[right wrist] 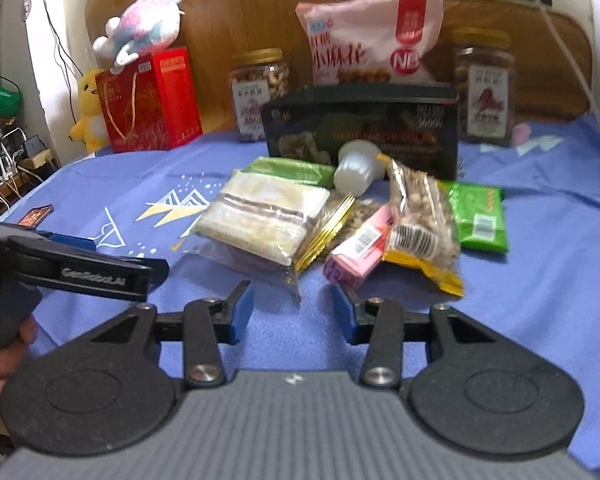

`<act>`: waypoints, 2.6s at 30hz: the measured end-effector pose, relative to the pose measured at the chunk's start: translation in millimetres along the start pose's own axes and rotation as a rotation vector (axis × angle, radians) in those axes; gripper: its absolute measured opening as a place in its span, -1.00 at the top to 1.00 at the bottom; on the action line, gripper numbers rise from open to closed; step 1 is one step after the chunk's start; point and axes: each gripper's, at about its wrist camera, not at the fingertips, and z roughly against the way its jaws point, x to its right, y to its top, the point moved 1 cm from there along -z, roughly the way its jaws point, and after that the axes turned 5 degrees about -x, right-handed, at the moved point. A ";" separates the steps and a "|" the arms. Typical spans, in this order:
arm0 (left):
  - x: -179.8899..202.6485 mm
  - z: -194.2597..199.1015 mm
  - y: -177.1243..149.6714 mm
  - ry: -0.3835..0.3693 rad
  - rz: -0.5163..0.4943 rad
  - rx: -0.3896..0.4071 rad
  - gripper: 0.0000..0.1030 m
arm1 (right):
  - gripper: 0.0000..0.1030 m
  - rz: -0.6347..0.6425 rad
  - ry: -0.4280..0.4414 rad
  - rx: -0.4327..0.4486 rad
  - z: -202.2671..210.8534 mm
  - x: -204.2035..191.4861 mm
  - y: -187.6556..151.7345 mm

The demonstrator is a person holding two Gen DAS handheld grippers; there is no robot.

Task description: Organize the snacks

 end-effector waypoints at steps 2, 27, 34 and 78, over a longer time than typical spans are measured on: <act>-1.1 -0.3 -0.2 0.004 0.003 -0.001 -0.98 | 0.08 -0.012 -0.003 -0.007 -3.6 3.9 0.8; -6.5 -5.6 3.4 0.015 0.025 -0.009 -0.99 | -0.48 0.076 -0.026 -0.011 -14.7 -4.6 5.7; -10.2 -6.0 3.3 0.016 0.033 -0.010 -0.99 | -0.25 0.160 0.016 0.025 -7.8 -19.9 4.6; -9.3 -10.6 40.1 -0.070 -0.061 -0.003 -0.91 | -0.39 0.275 -0.044 0.014 -26.3 -31.3 9.0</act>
